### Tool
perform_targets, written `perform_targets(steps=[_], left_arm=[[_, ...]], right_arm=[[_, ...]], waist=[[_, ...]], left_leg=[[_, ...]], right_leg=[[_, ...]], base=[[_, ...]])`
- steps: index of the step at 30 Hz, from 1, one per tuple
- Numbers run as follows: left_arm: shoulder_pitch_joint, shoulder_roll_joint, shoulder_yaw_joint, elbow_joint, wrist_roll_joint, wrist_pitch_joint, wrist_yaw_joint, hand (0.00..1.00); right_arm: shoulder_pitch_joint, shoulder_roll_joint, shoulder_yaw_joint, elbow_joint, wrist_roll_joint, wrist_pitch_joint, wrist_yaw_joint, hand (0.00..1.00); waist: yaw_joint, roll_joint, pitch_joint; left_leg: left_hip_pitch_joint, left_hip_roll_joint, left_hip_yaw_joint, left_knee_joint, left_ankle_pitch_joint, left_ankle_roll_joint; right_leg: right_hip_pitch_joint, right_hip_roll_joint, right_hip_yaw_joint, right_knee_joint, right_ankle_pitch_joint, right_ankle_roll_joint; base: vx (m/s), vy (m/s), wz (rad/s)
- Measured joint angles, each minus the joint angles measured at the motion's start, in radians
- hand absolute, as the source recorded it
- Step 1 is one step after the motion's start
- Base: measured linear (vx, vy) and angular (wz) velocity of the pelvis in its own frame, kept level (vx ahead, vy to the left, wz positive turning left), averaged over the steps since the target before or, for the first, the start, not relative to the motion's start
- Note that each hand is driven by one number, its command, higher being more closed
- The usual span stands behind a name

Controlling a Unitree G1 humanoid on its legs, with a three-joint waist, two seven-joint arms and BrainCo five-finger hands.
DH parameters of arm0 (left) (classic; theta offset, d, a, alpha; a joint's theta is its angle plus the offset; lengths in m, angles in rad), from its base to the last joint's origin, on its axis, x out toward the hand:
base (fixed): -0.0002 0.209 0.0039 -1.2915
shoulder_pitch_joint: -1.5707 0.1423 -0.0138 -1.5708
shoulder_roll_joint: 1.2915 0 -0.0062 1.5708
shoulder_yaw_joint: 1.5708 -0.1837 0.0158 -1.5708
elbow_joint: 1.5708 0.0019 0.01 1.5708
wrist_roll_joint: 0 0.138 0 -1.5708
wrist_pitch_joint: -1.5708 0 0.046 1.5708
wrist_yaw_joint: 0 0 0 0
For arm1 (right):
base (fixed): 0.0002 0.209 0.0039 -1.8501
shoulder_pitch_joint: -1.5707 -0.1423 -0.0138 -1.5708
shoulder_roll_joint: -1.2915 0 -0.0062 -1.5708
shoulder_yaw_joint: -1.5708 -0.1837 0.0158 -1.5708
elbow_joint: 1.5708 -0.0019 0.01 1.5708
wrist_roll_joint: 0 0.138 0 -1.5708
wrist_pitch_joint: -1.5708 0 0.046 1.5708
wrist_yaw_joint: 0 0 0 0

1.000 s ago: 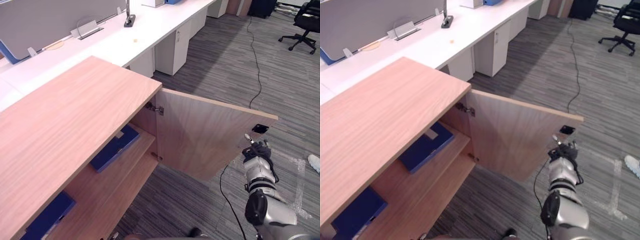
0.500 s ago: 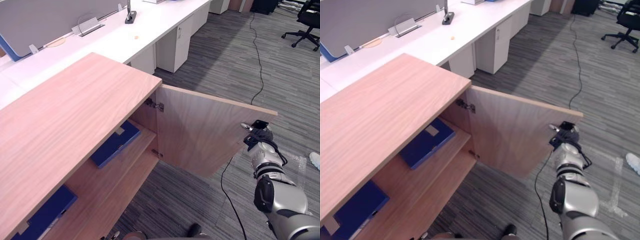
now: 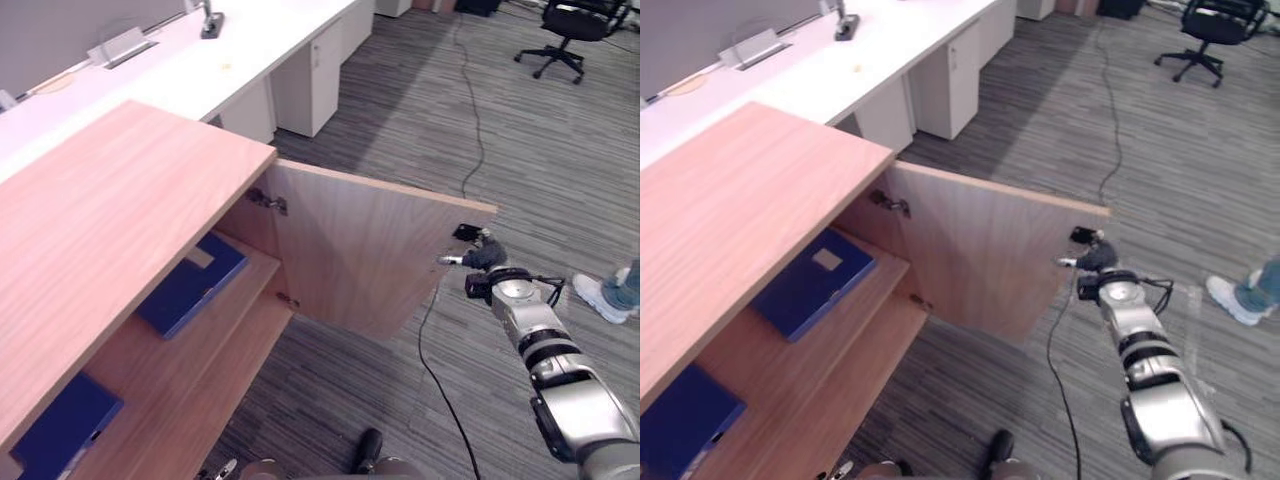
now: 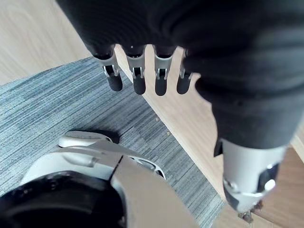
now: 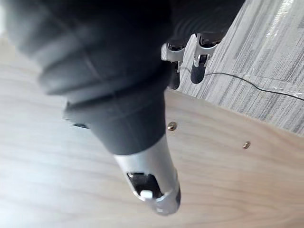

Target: Walk over to the cabinet, pick up the folder, carry it to the office cabinet, place the folder inside the office cabinet, then close the office cabinet door

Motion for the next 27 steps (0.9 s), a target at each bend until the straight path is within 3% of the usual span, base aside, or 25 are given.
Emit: perform_targets(steps=[1, 3, 5, 7, 9, 11, 15, 21, 27], left_arm=[[-0.001, 0.001, 0.001, 0.000, 0.000, 0.000, -0.001, 0.00], [-0.010, 0.008, 0.008, 0.002, 0.007, -0.002, -0.015, 0.00], [-0.023, 0.010, 0.017, 0.014, 0.013, -0.005, -0.024, 0.00], [-0.038, 0.008, 0.020, 0.034, 0.022, -0.006, -0.036, 0.00], [-0.052, 0.008, 0.029, 0.038, 0.036, -0.006, -0.047, 0.00], [-0.053, 0.008, 0.029, 0.037, 0.050, -0.006, -0.055, 0.00], [-0.048, 0.009, 0.054, 0.039, 0.055, -0.003, -0.055, 0.00], [-0.048, 0.053, 0.094, 0.040, 0.056, 0.001, -0.058, 0.00], [-0.045, 0.057, 0.158, 0.063, 0.051, 0.010, -0.074, 0.00]], right_arm=[[0.005, -0.015, 0.036, -0.013, -0.001, 0.001, 0.016, 0.00], [0.034, -0.097, 0.241, -0.111, -0.048, 0.025, 0.145, 0.00], [0.056, -0.120, 0.379, -0.180, -0.084, 0.038, 0.255, 0.00], [0.071, -0.114, 0.487, -0.273, -0.095, 0.043, 0.349, 0.00], [0.089, -0.076, 0.578, -0.379, -0.115, 0.042, 0.490, 0.00], [0.119, -0.035, 0.625, -0.430, -0.119, 0.041, 0.557, 0.00], [0.160, 0.004, 0.675, -0.501, -0.119, 0.041, 0.623, 0.00], [0.268, -0.012, 0.682, -0.607, -0.123, 0.057, 0.678, 0.00], [0.347, -0.075, 0.716, -0.672, -0.161, 0.068, 0.750, 0.00]], waist=[[-0.002, 0.000, 0.000], [-0.010, -0.005, -0.003], [-0.010, -0.012, -0.009], [-0.007, -0.015, -0.016], [0.008, -0.018, -0.022], [0.021, -0.022, -0.034], [0.034, -0.041, -0.043], [0.034, -0.113, -0.085], [0.041, -0.120, -0.090]], left_leg=[[0.003, 0.004, 0.003, -0.001, 0.000, -0.004], [0.007, 0.029, 0.009, 0.004, -0.001, -0.007], [0.007, 0.048, 0.008, 0.011, -0.001, -0.008], [0.007, 0.066, 0.007, 0.012, 0.001, -0.010], [0.007, 0.083, 0.000, 0.012, 0.004, -0.010], [0.004, 0.087, -0.007, 0.010, 0.008, -0.006], [-0.008, 0.084, -0.006, 0.010, 0.011, -0.010], [-0.008, 0.069, 0.007, 0.012, 0.009, -0.011], [-0.009, 0.056, 0.007, 0.015, 0.000, -0.004]], right_leg=[[0.000, 0.005, 0.002, 0.000, -0.002, -0.002], [0.000, 0.032, 0.008, 0.001, -0.016, -0.023], [0.000, 0.052, 0.010, 0.004, -0.027, -0.038], [-0.002, 0.068, 0.008, 0.010, -0.041, -0.054], [-0.008, 0.081, 0.003, 0.031, -0.063, -0.065], [-0.017, 0.083, 0.003, 0.051, -0.079, -0.067], [-0.044, 0.069, 0.004, 0.092, -0.094, -0.066], [-0.064, 0.046, 0.017, 0.124, -0.097, -0.061], [-0.069, 0.026, 0.019, 0.141, -0.096, -0.058]], base=[[0.04, -0.083, -0.23], [0.04, -0.098, -0.17], [0.06, -0.149, -0.06], [0.05, -0.124, -0.01], [0.04, -0.106, 0.06], [0.02, -0.052, 0.08], [0.01, 0.010, 0.01], [0.01, 0.070, -0.05], [-0.03, 0.048, 0.00]])
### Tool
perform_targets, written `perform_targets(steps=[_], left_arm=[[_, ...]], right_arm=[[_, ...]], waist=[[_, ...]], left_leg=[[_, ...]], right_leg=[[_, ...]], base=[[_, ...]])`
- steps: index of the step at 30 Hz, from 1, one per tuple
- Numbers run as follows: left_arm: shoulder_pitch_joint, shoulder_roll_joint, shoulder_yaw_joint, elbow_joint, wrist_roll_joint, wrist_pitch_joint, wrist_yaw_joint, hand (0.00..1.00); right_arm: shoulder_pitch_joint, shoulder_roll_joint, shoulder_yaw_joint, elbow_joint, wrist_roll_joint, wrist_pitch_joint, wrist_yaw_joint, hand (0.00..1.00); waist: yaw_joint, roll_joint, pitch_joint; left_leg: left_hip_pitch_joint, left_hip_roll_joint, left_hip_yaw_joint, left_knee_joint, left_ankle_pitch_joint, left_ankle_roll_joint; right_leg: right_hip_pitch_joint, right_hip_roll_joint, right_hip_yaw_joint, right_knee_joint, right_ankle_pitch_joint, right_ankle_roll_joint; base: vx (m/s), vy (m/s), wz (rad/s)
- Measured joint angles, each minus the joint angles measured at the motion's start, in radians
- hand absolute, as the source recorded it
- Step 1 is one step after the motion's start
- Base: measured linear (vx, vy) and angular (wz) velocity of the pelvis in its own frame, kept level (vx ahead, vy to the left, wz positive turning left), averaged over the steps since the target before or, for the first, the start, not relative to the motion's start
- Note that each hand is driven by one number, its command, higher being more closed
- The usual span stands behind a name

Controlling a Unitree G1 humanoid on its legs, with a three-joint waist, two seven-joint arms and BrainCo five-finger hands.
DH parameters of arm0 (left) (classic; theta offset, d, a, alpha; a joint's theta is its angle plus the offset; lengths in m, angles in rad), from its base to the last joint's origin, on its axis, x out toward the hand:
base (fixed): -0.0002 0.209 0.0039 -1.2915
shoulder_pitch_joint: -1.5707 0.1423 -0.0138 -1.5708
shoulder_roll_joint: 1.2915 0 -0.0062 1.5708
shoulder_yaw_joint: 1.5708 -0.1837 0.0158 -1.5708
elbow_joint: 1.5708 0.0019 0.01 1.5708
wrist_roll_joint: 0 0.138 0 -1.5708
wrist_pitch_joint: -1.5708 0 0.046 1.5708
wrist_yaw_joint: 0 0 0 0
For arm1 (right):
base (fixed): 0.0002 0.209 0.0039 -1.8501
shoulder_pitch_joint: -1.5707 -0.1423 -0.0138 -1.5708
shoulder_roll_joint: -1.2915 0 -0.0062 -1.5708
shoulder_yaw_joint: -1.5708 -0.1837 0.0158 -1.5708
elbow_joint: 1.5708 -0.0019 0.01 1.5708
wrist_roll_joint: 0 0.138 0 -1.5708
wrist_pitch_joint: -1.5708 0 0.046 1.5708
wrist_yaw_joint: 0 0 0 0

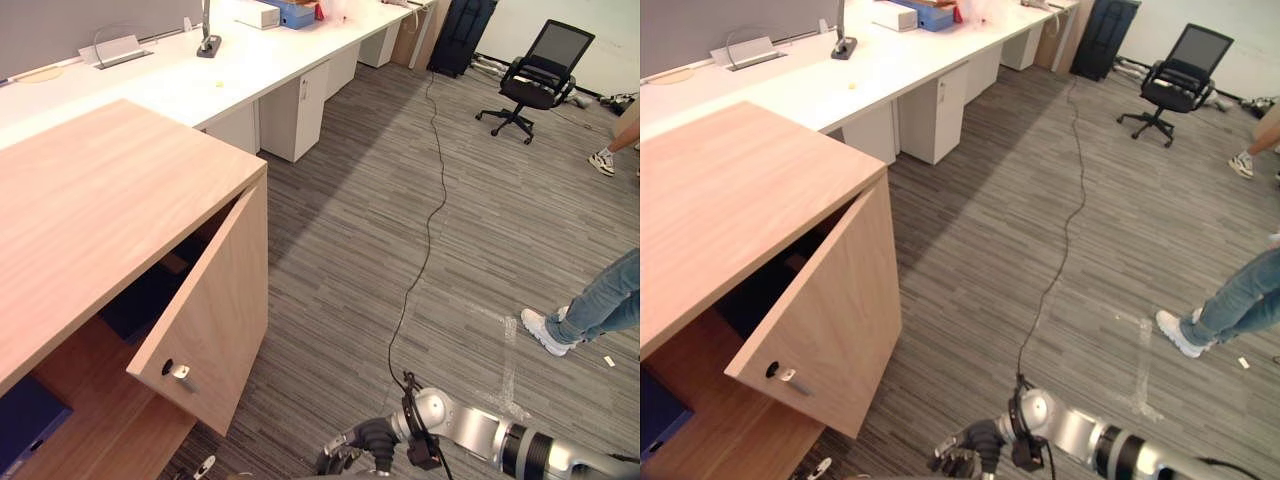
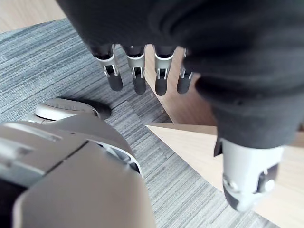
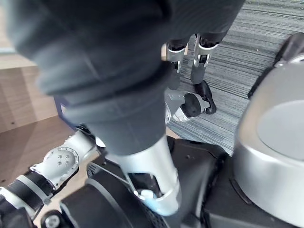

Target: Walk over to the cabinet, pick up the folder, carry it to the office cabinet, place the folder inside the office cabinet, then close the office cabinet door

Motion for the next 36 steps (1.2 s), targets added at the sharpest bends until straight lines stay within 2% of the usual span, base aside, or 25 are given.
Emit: perform_targets(steps=[4, 7, 9, 10, 11, 12, 13, 15, 16, 18, 19, 20, 22, 23, 24, 25, 26, 27, 29, 31, 32, 34, 35, 36], left_arm=[[-0.001, -0.003, 0.011, 0.010, -0.005, 0.001, 0.000, 0.00], [-0.006, -0.012, 0.011, 0.009, -0.014, 0.001, 0.001, 0.00], [-0.009, -0.015, -0.005, 0.001, -0.049, 0.001, 0.006, 0.00], [-0.009, -0.017, -0.006, 0.000, -0.057, 0.001, 0.010, 0.00], [-0.008, -0.023, -0.012, -0.001, -0.080, 0.001, 0.023, 0.00], [-0.004, -0.028, -0.027, -0.005, -0.094, 0.001, 0.036, 0.00], [-0.003, -0.036, -0.042, -0.006, -0.108, 0.002, 0.052, 0.00], [-0.003, -0.050, -0.047, -0.023, -0.116, 0.002, 0.068, 0.00], [-0.005, -0.052, -0.053, -0.028, -0.115, 0.003, 0.072, 0.00], [-0.008, -0.052, -0.070, -0.039, -0.108, 0.003, 0.078, 0.00], [-0.015, -0.054, -0.091, -0.054, -0.092, 0.003, 0.078, 0.00], [-0.017, -0.055, -0.094, -0.060, -0.081, 0.002, 0.078, 0.00], [-0.018, -0.046, -0.122, -0.076, -0.036, 0.000, 0.078, 0.00], [-0.017, -0.041, -0.131, -0.077, -0.022, -0.001, 0.078, 0.00], [-0.018, -0.031, -0.155, -0.079, 0.003, -0.002, 0.079, 0.00], [-0.020, -0.025, -0.174, -0.081, 0.013, -0.003, 0.080, 0.00], [-0.024, -0.016, -0.202, -0.080, 0.029, -0.002, 0.089, 0.00], [-0.029, -0.012, -0.223, -0.080, 0.044, -0.004, 0.093, 0.00], [-0.041, 0.001, -0.241, -0.070, 0.054, -0.009, 0.101, 0.00], [-0.049, 0.006, -0.242, -0.067, 0.073, -0.014, 0.113, 0.00], [-0.043, 0.010, -0.237, -0.060, 0.084, -0.015, 0.121, 0.00], [-0.017, 0.013, -0.217, -0.053, 0.088, -0.015, 0.128, 0.00], [-0.011, 0.006, -0.196, -0.035, 0.080, -0.014, 0.130, 0.00], [-0.013, -0.001, -0.184, -0.022, 0.069, -0.014, 0.132, 0.00]], right_arm=[[0.020, 0.020, -0.006, 0.018, -0.027, -0.001, -0.004, 0.00], [0.026, 0.147, -0.062, 0.214, -0.085, -0.005, -0.052, 0.00], [0.025, 0.294, -0.210, 0.439, -0.185, -0.011, -0.152, 0.00], [0.023, 0.334, -0.263, 0.499, -0.218, -0.013, -0.183, 0.00], [0.018, 0.423, -0.396, 0.634, -0.290, -0.020, -0.267, 0.00], [0.007, 0.493, -0.514, 0.737, -0.349, -0.024, -0.341, 0.00], [-0.011, 0.570, -0.672, 0.858, -0.400, -0.023, -0.457, 0.00], [-0.015, 0.636, -0.852, 0.960, -0.425, -0.022, -0.575, 0.00], [0.002, 0.660, -0.942, 0.994, -0.423, -0.020, -0.629, 0.00], [0.028, 0.671, -1.040, 1.028, -0.386, -0.011, -0.676, 0.00], [0.062, 0.668, -1.148, 1.061, -0.336, 0.000, -0.711, 0.00], [0.078, 0.666, -1.181, 1.068, -0.315, 0.006, -0.724, 0.00], [0.132, 0.661, -1.269, 1.086, -0.272, 0.014, -0.762, 0.00], [0.140, 0.662, -1.290, 1.086, -0.270, 0.014, -0.770, 0.00], [0.152, 0.665, -1.328, 1.086, -0.270, 0.013, -0.781, 0.00], [0.156, 0.667, -1.344, 1.086, -0.270, 0.013, -0.788, 0.00], [0.157, 0.673, -1.351, 1.081, -0.270, 0.010, -0.793, 0.00], [0.163, 0.680, -1.355, 1.064, -0.270, 0.007, -0.800, 0.00], [0.173, 0.695, -1.394, 1.056, -0.267, 0.006, -0.806, 0.00], [0.177, 0.709, -1.419, 1.049, -0.266, 0.006, -0.807, 0.00], [0.177, 0.723, -1.418, 1.050, -0.265, 0.006, -0.806, 0.00], [0.175, 0.753, -1.412, 1.051, -0.262, 0.005, -0.804, 0.00], [0.174, 0.759, -1.408, 1.051, -0.258, 0.004, -0.802, 0.00], [0.172, 0.757, -1.400, 1.051, -0.243, 0.002, -0.802, 0.00]], waist=[[0.013, 0.001, 0.001], [0.029, 0.002, 0.007], [0.053, 0.002, 0.030], [0.061, 0.003, 0.037], [0.076, 0.006, 0.044], [0.077, 0.007, 0.047], [0.078, 0.008, 0.051], [0.079, 0.008, 0.060], [0.078, 0.009, 0.063], [0.074, 0.009, 0.064], [0.067, 0.019, 0.070], [0.066, 0.021, 0.072], [0.063, 0.020, 0.072], [0.063, 0.019, 0.072], [0.060, 0.018, 0.071], [0.053, 0.021, 0.074], [0.049, 0.036, 0.081], [0.045, 0.043, 0.086], [0.037, 0.034, 0.081], [0.027, 0.020, 0.074], [0.032, 0.007, 0.067], [0.042, -0.016, 0.054], [0.043, -0.014, 0.044], [0.042, -0.007, 0.046]], left_leg=[[-0.009, 0.000, -0.014, 0.000, 0.000, 0.001], [-0.043, 0.001, -0.054, 0.019, 0.003, 0.003], [-0.074, 0.003, -0.082, 0.061, -0.008, 0.021], [-0.077, 0.004, -0.082, 0.072, -0.010, 0.024], [-0.093, 0.005, -0.082, 0.097, -0.016, 0.039], [-0.100, 0.003, -0.080, 0.105, -0.016, 0.043], [-0.106, -0.004, -0.073, 0.103, -0.005, 0.033], [-0.105, -0.022, -0.082, 0.070, 0.016, 0.013], [-0.105, -0.051, -0.113, 0.029, 0.039, 0.015], [-0.106, -0.095, -0.152, -0.028, 0.076, 0.025], [-0.106, -0.142, -0.199, -0.069, 0.103, 0.044], [-0.106, -0.161, -0.224, -0.076, 0.110, 0.047], [-0.126, -0.234, -0.321, -0.053, 0.119, 0.059], [-0.129, -0.255, -0.349, -0.043, 0.119, 0.062], [-0.138, -0.289, -0.404, -0.025, 0.117, 0.081], [-0.138, -0.299, -0.434, -0.018, 0.116, 0.087], [-0.142, -0.303, -0.490, -0.005, 0.114, 0.093], [-0.142, -0.304, -0.549, 0.002, 0.113, 0.093], [-0.155, -0.330, -0.640, 0.019, 0.113, 0.092], [-0.172, -0.362, -0.717, 0.036, 0.109, 0.085], [-0.175, -0.373, -0.740, 0.042, 0.105, 0.079], [-0.180, -0.379, -0.744, 0.057, 0.087, 0.055], [-0.195, -0.365, -0.754, 0.078, 0.061, 0.037], [-0.210, -0.342, -0.764, 0.090, 0.052, 0.022]], right_leg=[[-0.001, -0.001, -0.012, 0.000, 0.000, 0.000], [-0.003, -0.007, -0.051, 0.004, -0.008, 0.005], [-0.007, -0.022, -0.082, 0.040, -0.034, 0.010], [-0.007, -0.028, -0.089, 0.052, -0.042, 0.010], [-0.006, -0.042, -0.111, 0.076, -0.060, 0.017], [-0.006, -0.057, -0.128, 0.094, -0.072, 0.022], [0.001, -0.074, -0.158, 0.098, -0.077, 0.026], [0.027, -0.096, -0.215, 0.083, -0.074, 0.037], [0.038, -0.121, -0.252, 0.081, -0.072, 0.049], [0.055, -0.165, -0.317, 0.087, -0.072, 0.070], [0.083, -0.218, -0.390, 0.111, -0.076, 0.097], [0.096, -0.242, -0.420, 0.130, -0.079, 0.106], [0.148, -0.341, -0.514, 0.234, -0.086, 0.118], [0.154, -0.369, -0.505, 0.270, -0.084, 0.116], [0.147, -0.418, -0.435, 0.352, -0.073, 0.100], [0.132, -0.439, -0.374, 0.406, -0.067, 0.090], [0.090, -0.410, -0.188, 0.414, -0.120, 0.119], [0.082, -0.343, -0.009, 0.377, -0.141, 0.131], [0.082, -0.289, 0.159, 0.318, -0.150, 0.148], [0.096, -0.278, 0.198, 0.258, -0.162, 0.174], [0.104, -0.276, 0.195, 0.211, -0.159, 0.177], [0.106, -0.261, 0.189, 0.146, -0.110, 0.204], [0.126, -0.243, 0.171, 0.111, -0.130, 0.226], [0.133, -0.212, 0.161, 0.075, -0.146, 0.228]], base=[[-0.01, -0.006, 0.09], [0.00, -0.021, 0.35], [0.00, 0.008, 0.43], [0.00, 0.039, 0.39], [0.01, 0.050, 0.42], [0.01, 0.071, 0.66], [0.02, 0.077, 0.75], [0.05, 0.095, 0.91], [0.06, 0.089, 1.06], [0.09, 0.119, 1.29], [0.13, 0.184, 1.42], [0.18, 0.274, 1.81], [0.17, 0.240, 1.68], [0.20, 0.279, 1.65], [0.21, 0.278, 1.28], [0.16, 0.252, 1.46], [0.11, 0.161, 1.39], [0.09, 0.115, 1.36], [0.05, -0.018, 1.44], [-0.01, -0.129, 1.43], [-0.05, -0.198, 0.84], [-0.07, -0.226, 0.26], [-0.08, -0.307, 0.01], [-0.07, -0.311, 0.04]])
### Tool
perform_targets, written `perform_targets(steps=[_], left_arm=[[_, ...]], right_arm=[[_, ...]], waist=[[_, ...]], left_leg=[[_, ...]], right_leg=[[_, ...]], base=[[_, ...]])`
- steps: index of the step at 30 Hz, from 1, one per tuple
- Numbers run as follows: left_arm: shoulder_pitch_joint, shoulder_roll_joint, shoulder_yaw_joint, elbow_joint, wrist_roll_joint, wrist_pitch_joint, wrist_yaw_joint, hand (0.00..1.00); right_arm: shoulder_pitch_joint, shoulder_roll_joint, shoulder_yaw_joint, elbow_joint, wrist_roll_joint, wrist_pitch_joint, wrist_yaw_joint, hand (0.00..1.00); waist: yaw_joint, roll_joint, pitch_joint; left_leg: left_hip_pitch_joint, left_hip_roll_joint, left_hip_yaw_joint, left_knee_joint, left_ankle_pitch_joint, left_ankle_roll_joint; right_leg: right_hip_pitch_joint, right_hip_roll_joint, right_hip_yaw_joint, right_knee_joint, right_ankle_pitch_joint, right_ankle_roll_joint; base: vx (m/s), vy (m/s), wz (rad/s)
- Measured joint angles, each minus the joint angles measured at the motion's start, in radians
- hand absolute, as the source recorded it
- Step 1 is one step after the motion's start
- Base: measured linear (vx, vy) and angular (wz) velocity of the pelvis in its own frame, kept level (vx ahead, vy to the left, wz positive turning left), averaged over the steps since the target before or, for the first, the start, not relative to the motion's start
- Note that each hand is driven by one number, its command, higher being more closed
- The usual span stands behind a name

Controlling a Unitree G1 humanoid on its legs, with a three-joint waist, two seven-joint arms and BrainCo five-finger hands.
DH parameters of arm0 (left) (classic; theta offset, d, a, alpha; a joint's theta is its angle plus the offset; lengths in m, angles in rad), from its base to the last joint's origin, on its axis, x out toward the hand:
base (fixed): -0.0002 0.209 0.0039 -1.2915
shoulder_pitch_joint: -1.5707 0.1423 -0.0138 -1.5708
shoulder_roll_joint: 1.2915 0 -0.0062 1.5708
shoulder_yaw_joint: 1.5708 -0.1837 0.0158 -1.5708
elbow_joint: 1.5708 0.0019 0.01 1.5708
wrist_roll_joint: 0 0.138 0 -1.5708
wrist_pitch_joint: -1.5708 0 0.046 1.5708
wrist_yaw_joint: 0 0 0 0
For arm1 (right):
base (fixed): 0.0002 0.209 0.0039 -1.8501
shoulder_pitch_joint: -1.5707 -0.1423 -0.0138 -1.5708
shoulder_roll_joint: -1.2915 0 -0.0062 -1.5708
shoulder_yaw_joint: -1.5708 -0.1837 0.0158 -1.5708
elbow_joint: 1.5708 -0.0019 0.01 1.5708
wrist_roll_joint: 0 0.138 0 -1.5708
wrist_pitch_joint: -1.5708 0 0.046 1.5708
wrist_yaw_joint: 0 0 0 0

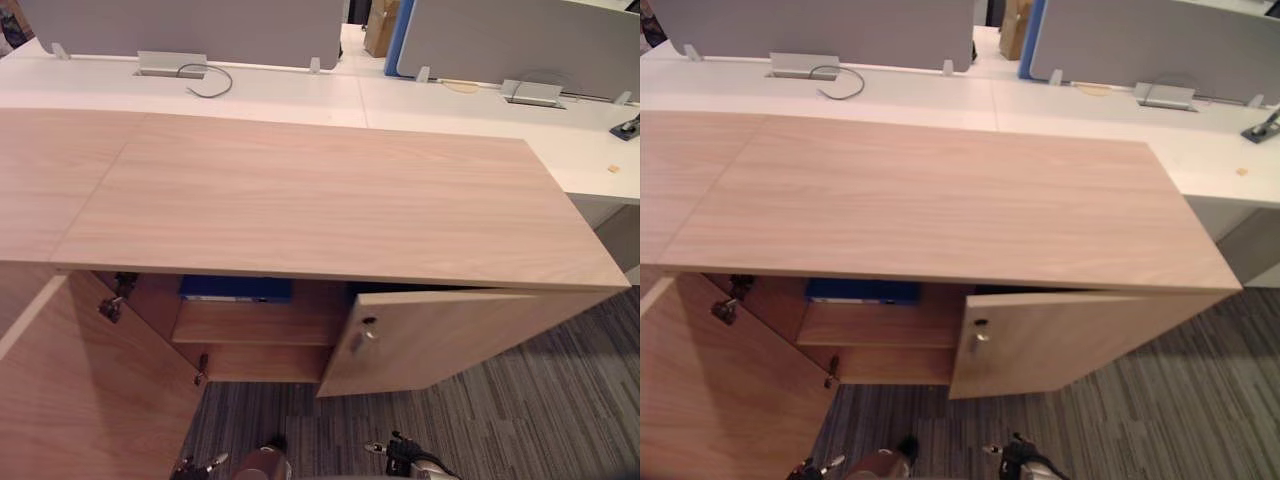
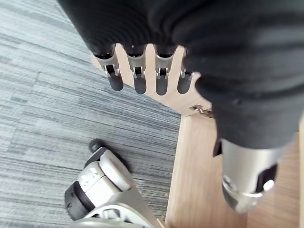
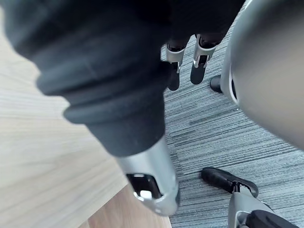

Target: Walk over to the cabinet, pick up the folder, carry it to the office cabinet, place the folder inside the office cabinet, then close the office cabinet door

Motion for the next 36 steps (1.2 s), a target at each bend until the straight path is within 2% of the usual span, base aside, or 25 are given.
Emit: perform_targets(steps=[2, 4, 8, 9, 10, 11, 12, 13, 14, 15, 16, 17, 18, 19, 20, 22, 24, 26, 29, 32, 33, 34, 36], left_arm=[[0.002, -0.008, 0.023, 0.012, -0.029, -0.001, 0.004, 0.00], [0.002, -0.011, 0.050, 0.028, -0.053, -0.001, 0.010, 0.00], [-0.003, -0.019, 0.060, 0.030, -0.082, -0.002, 0.022, 0.00], [-0.004, -0.019, 0.060, 0.028, -0.090, -0.002, 0.023, 0.00], [-0.006, -0.016, 0.059, 0.018, -0.111, -0.003, 0.026, 0.00], [-0.010, -0.015, 0.056, 0.014, -0.113, -0.006, 0.026, 0.00], [-0.028, -0.014, 0.055, 0.013, -0.113, -0.008, 0.027, 0.00], [-0.031, -0.014, 0.055, 0.013, -0.114, -0.008, 0.027, 0.00], [-0.030, -0.014, 0.052, 0.013, -0.114, -0.008, 0.027, 0.00], [-0.025, -0.017, 0.046, 0.013, -0.113, -0.009, 0.027, 0.00], [-0.029, -0.020, 0.043, 0.014, -0.111, -0.010, 0.027, 0.00], [-0.035, -0.002, 0.033, 0.017, -0.107, -0.011, 0.026, 0.00], [-0.035, 0.008, 0.028, 0.016, -0.101, -0.012, 0.024, 0.00], [-0.035, 0.011, 0.028, 0.018, -0.094, -0.010, 0.023, 0.00], [-0.033, 0.009, 0.028, 0.017, -0.083, -0.010, 0.022, 0.00], [-0.030, 0.007, 0.028, 0.017, -0.068, -0.010, 0.022, 0.00], [-0.018, 0.005, 0.040, 0.019, -0.064, -0.007, 0.019, 0.00], [-0.018, -0.003, 0.060, 0.020, -0.055, -0.007, 0.018, 0.00], [-0.013, -0.015, 0.084, 0.021, -0.051, -0.007, 0.017, 0.00], [0.001, -0.026, 0.079, 0.020, -0.045, -0.008, 0.015, 0.00], [0.005, -0.028, 0.074, 0.021, -0.032, -0.008, 0.015, 0.00], [0.008, -0.026, 0.073, 0.021, -0.029, -0.008, 0.015, 0.00], [0.008, -0.021, 0.073, 0.024, -0.024, -0.008, 0.018, 0.00]], right_arm=[[-0.004, -0.005, 0.015, -0.006, 0.018, -0.004, -0.002, 0.00], [0.008, -0.013, 0.043, -0.010, 0.040, -0.010, -0.003, 0.00], [0.022, -0.031, 0.079, -0.012, 0.053, -0.022, -0.006, 0.00], [0.023, -0.031, 0.079, -0.012, 0.052, -0.024, -0.006, 0.00], [0.025, -0.033, 0.077, -0.011, 0.052, -0.027, -0.005, 0.00], [0.025, -0.035, 0.077, -0.011, 0.051, -0.028, -0.005, 0.00], [0.023, -0.034, 0.077, -0.009, 0.050, -0.027, -0.005, 0.00], [0.023, -0.035, 0.077, -0.009, 0.050, -0.028, -0.004, 0.00], [0.024, -0.040, 0.077, -0.012, 0.050, -0.029, -0.003, 0.00], [0.026, -0.045, 0.075, -0.026, 0.052, -0.029, -0.003, 0.00], [0.026, -0.049, 0.069, -0.032, 0.053, -0.030, -0.003, 0.00], [0.028, -0.038, 0.057, -0.030, 0.053, -0.030, -0.003, 0.00], [0.038, -0.027, 0.044, -0.030, 0.057, -0.030, -0.002, 0.00], [0.047, -0.021, 0.030, -0.031, 0.061, -0.030, -0.002, 0.00], [0.055, -0.022, 0.017, -0.033, 0.074, -0.030, -0.002, 0.00], [0.057, -0.024, 0.017, -0.038, 0.088, -0.030, -0.001, 0.00], [0.056, -0.015, 0.017, -0.059, 0.093, -0.032, -0.003, 0.00], [0.059, -0.012, 0.017, -0.069, 0.092, -0.032, -0.003, 0.00], [0.056, -0.012, 0.022, -0.070, 0.090, -0.032, -0.002, 0.00], [0.053, -0.014, 0.044, -0.097, 0.090, -0.032, -0.002, 0.00], [0.059, -0.015, 0.063, -0.117, 0.090, -0.033, -0.002, 0.00], [0.063, -0.006, 0.080, -0.131, 0.090, -0.034, -0.002, 0.00], [0.062, 0.007, 0.104, -0.134, 0.090, -0.034, 0.002, 0.00]], waist=[[-0.006, 0.010, 0.004], [-0.014, 0.006, 0.004], [-0.021, 0.009, 0.006], [-0.021, 0.009, 0.006], [-0.023, 0.003, 0.012], [-0.025, 0.001, 0.014], [-0.026, -0.010, 0.027], [-0.027, -0.009, 0.032], [-0.034, -0.006, 0.034], [-0.038, 0.011, 0.035], [-0.048, 0.017, 0.035], [-0.053, -0.005, 0.036], [-0.052, -0.030, 0.032], [-0.053, -0.035, 0.028], [-0.057, -0.033, 0.027], [-0.060, -0.031, 0.024], [-0.052, -0.029, 0.022], [-0.053, -0.025, 0.023], [-0.048, -0.016, 0.025], [-0.055, 0.013, 0.027], [-0.058, 0.025, 0.026], [-0.058, 0.022, 0.023], [-0.057, 0.015, 0.017]], left_leg=[[0.003, 0.038, -0.022, -0.015, 0.008, -0.020], [0.029, 0.086, -0.064, -0.078, 0.037, -0.054], [0.053, 0.116, -0.127, -0.179, 0.108, -0.077], [0.050, 0.115, -0.120, -0.184, 0.117, -0.073], [0.027, 0.113, -0.008, -0.181, 0.157, -0.049], [0.018, 0.111, 0.068, -0.181, 0.170, -0.029], [-0.007, 0.118, 0.248, -0.133, 0.154, 0.022], [-0.036, 0.124, 0.352, -0.046, 0.109, 0.038], [-0.075, 0.152, 0.528, 0.142, 0.008, 0.068], [-0.073, 0.179, 0.646, 0.181, -0.043, 0.079], [-0.071, 0.179, 0.667, 0.166, -0.057, 0.095], [-0.066, 0.146, 0.661, 0.114, -0.048, 0.106], [-0.040, 0.098, 0.645, 0.026, -0.006, 0.117], [-0.024, 0.074, 0.631, -0.027, 0.020, 0.121], [0.017, 0.028, 0.601, -0.141, 0.087, 0.141], [0.044, 0.003, 0.575, -0.221, 0.134, 0.149], [0.092, -0.018, 0.532, -0.343, 0.205, 0.150], [0.127, -0.025, 0.495, -0.407, 0.242, 0.149], [0.145, -0.031, 0.447, -0.410, 0.247, 0.148], [0.156, -0.035, 0.375, -0.406, 0.245, 0.149], [0.158, -0.036, 0.347, -0.407, 0.247, 0.153], [0.156, -0.038, 0.321, -0.407, 0.247, 0.152], [0.145, -0.043, 0.284, -0.410, 0.258, 0.137]], right_leg=[[0.001, 0.040, -0.019, -0.008, 0.001, -0.017], [0.022, 0.083, -0.056, -0.020, -0.005, -0.039], [0.054, 0.114, -0.129, -0.040, -0.006, -0.056], [0.057, 0.113, -0.140, -0.039, -0.007, -0.058], [0.067, 0.099, -0.175, -0.035, -0.011, -0.064], [0.070, 0.092, -0.191, -0.035, -0.011, -0.065], [0.063, 0.076, -0.218, -0.032, -0.012, -0.067], [0.062, 0.068, -0.228, -0.024, -0.014, -0.067], [0.064, 0.055, -0.234, -0.010, -0.022, -0.065], [0.067, 0.056, -0.238, 0.008, -0.034, -0.052], [0.066, 0.057, -0.243, 0.023, -0.044, -0.043], [0.056, 0.036, -0.263, 0.030, -0.049, -0.036], [0.054, 0.021, -0.257, 0.009, -0.049, -0.038], [0.056, 0.016, -0.256, -0.002, -0.047, -0.045], [0.054, 0.012, -0.257, -0.022, -0.037, -0.061], [0.057, 0.007, -0.262, -0.029, -0.032, -0.068], [0.070, 0.013, -0.276, -0.048, -0.020, -0.071], [0.089, 0.015, -0.306, -0.042, -0.018, -0.067], [0.114, 0.002, -0.348, 0.000, -0.018, -0.068], [0.091, -0.032, -0.311, 0.161, -0.031, -0.090], [0.053, -0.046, -0.228, 0.234, -0.050, -0.117], [0.038, -0.039, -0.139, 0.252, -0.064, -0.109], [0.026, -0.029, -0.065, 0.219, -0.083, -0.074]], base=[[-0.05, -0.225, 0.14], [-0.04, -0.289, 0.35], [-0.02, -0.161, 0.50], [-0.03, -0.101, 0.61], [-0.03, -0.048, 0.60], [-0.04, 0.018, 0.71], [-0.03, 0.082, 0.46], [0.00, 0.149, 0.38], [0.07, 0.186, 0.26], [0.11, 0.185, 0.33], [0.09, 0.172, 0.52], [0.07, 0.133, 0.63], [0.07, 0.107, 0.68], [0.10, 0.069, 0.83], [0.08, 0.033, 0.81], [0.07, 0.029, 0.62], [0.07, -0.001, 0.45], [0.05, -0.051, 0.55], [0.02, -0.043, 0.62], [0.00, 0.003, 0.59], [-0.04, 0.020, 0.77], [-0.04, 0.007, 0.74], [-0.05, -0.082, 0.69]])
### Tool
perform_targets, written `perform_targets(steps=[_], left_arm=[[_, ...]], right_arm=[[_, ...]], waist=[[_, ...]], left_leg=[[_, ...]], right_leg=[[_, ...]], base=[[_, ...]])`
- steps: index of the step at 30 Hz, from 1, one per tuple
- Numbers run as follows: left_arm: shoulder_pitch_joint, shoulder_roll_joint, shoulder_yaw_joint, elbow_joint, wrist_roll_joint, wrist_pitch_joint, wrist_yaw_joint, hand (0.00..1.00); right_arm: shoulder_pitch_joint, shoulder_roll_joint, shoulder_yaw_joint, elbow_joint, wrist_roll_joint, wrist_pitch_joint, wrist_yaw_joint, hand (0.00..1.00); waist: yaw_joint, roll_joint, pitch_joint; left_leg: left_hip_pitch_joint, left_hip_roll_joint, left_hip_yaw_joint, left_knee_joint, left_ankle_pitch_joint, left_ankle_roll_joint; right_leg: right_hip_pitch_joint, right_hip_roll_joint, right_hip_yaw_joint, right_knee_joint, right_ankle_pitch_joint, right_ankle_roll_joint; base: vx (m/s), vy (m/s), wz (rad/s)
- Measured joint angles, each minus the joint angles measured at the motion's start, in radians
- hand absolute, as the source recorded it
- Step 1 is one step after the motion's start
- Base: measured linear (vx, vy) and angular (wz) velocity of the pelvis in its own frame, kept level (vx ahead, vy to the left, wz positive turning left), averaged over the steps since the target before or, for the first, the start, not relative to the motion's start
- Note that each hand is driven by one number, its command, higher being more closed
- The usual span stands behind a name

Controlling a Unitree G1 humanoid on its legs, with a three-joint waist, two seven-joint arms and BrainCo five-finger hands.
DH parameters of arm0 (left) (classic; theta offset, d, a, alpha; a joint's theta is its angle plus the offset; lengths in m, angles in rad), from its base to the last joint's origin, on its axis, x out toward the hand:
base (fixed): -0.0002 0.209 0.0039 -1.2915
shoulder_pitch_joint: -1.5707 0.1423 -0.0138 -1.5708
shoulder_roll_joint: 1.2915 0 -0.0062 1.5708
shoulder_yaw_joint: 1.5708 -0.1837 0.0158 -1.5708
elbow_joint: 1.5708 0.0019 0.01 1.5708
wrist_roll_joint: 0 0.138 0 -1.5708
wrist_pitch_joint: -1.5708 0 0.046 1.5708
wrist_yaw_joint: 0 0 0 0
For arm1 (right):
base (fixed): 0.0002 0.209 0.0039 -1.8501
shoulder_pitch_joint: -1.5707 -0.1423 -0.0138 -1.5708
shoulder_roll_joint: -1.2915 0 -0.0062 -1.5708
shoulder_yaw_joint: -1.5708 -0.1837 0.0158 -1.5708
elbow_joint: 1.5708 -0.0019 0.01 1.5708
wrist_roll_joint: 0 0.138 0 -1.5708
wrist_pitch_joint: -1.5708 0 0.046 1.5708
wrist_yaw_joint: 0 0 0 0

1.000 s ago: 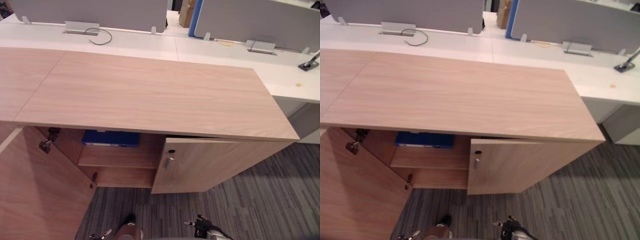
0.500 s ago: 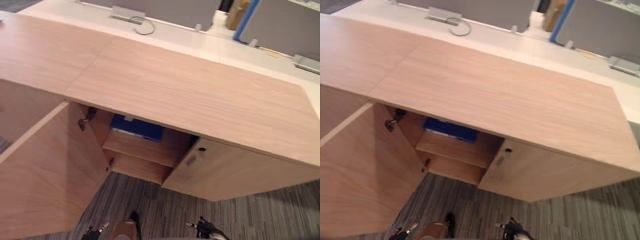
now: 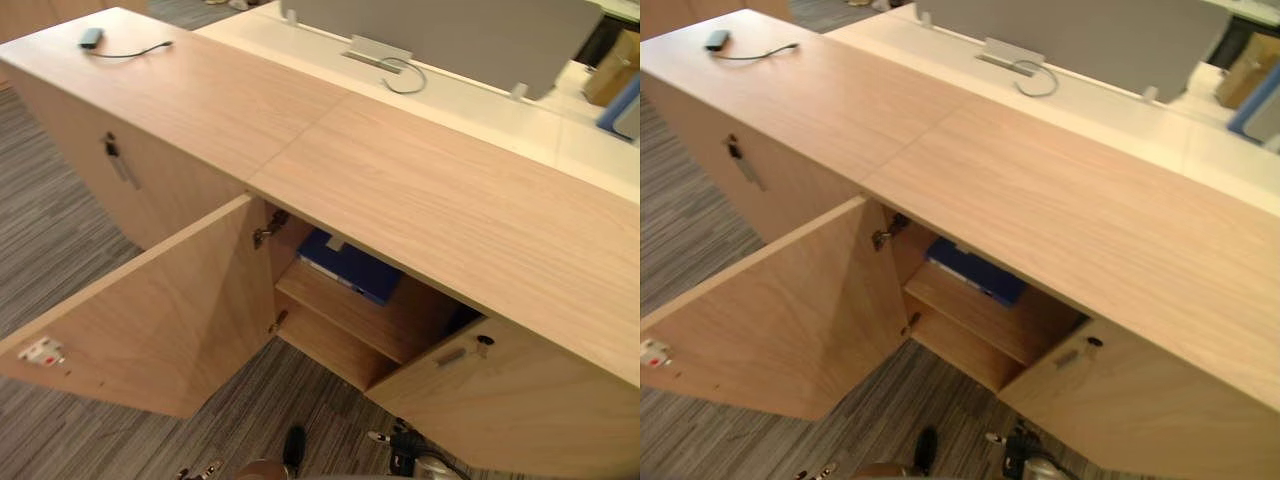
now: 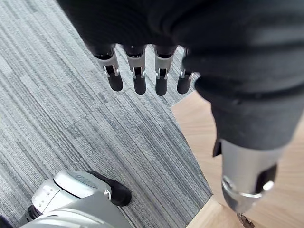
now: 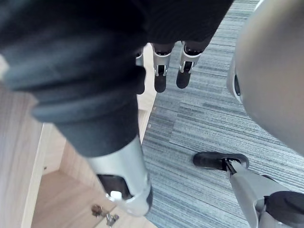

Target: Walk over to the cabinet, pick up the folder, carry it to the office cabinet, place the folder inside the office cabinet, then close the office cabinet door

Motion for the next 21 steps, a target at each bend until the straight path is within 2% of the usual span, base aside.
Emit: perform_targets(steps=[3, 5, 6, 7, 12, 16, 21], left_arm=[[0.002, 0.005, 0.008, 0.003, 0.005, 0.000, 0.002, 0.00], [0.004, 0.009, 0.017, 0.012, 0.003, 0.001, 0.003, 0.00], [0.004, 0.002, 0.024, 0.012, -0.001, 0.002, 0.003, 0.00], [0.004, 0.002, 0.027, 0.012, -0.004, 0.001, 0.003, 0.00], [-0.009, 0.002, 0.033, 0.034, -0.009, 0.000, 0.003, 0.00], [-0.010, 0.003, 0.031, 0.034, -0.009, 0.000, 0.004, 0.00], [-0.013, 0.006, 0.030, 0.033, -0.010, 0.000, 0.004, 0.00]], right_arm=[[-0.005, 0.006, 0.038, 0.015, 0.000, 0.001, 0.012, 0.00], [-0.011, 0.004, 0.053, 0.031, -0.001, 0.003, 0.018, 0.00], [-0.010, 0.002, 0.054, 0.035, -0.002, 0.003, 0.019, 0.00], [-0.008, 0.002, 0.054, 0.035, -0.002, 0.004, 0.019, 0.00], [0.009, -0.018, 0.057, 0.033, -0.001, 0.004, 0.017, 0.00], [0.012, -0.025, 0.072, 0.031, -0.001, 0.004, 0.017, 0.00], [0.006, -0.014, 0.119, 0.025, -0.001, 0.004, 0.018, 0.00]], waist=[[0.004, -0.028, -0.025], [0.008, -0.037, -0.032], [0.007, -0.030, -0.037], [0.007, -0.029, -0.038], [0.002, -0.027, -0.046], [-0.007, -0.028, -0.045], [-0.004, -0.035, -0.039]], left_leg=[[-0.034, -0.010, -0.042, 0.000, 0.015, -0.021], [-0.037, -0.010, -0.042, 0.000, 0.018, -0.026], [-0.036, 0.006, -0.042, -0.001, 0.020, -0.038], [-0.036, 0.013, -0.042, -0.001, 0.022, -0.042], [-0.023, 0.074, -0.065, -0.007, 0.026, -0.081], [-0.028, 0.080, -0.096, -0.007, 0.029, -0.090], [-0.024, 0.068, -0.110, -0.007, 0.028, -0.091]], right_leg=[[-0.012, 0.005, -0.004, -0.125, -0.001, 0.007], [-0.013, 0.023, -0.003, -0.177, 0.005, 0.005], [-0.001, 0.042, -0.003, -0.201, 0.015, 0.028], [0.002, 0.051, -0.003, -0.209, 0.018, 0.031], [0.026, 0.115, -0.026, -0.248, 0.016, 0.008], [0.044, 0.133, -0.057, -0.262, 0.013, 0.002], [0.064, 0.130, -0.070, -0.278, 0.013, 0.003]], base=[[-0.07, -0.222, 0.58], [-0.06, -0.285, 0.07], [-0.05, -0.292, -0.04], [-0.05, -0.295, -0.02], [-0.06, -0.242, 0.03], [-0.01, -0.116, 0.24], [0.06, -0.025, 0.12]])
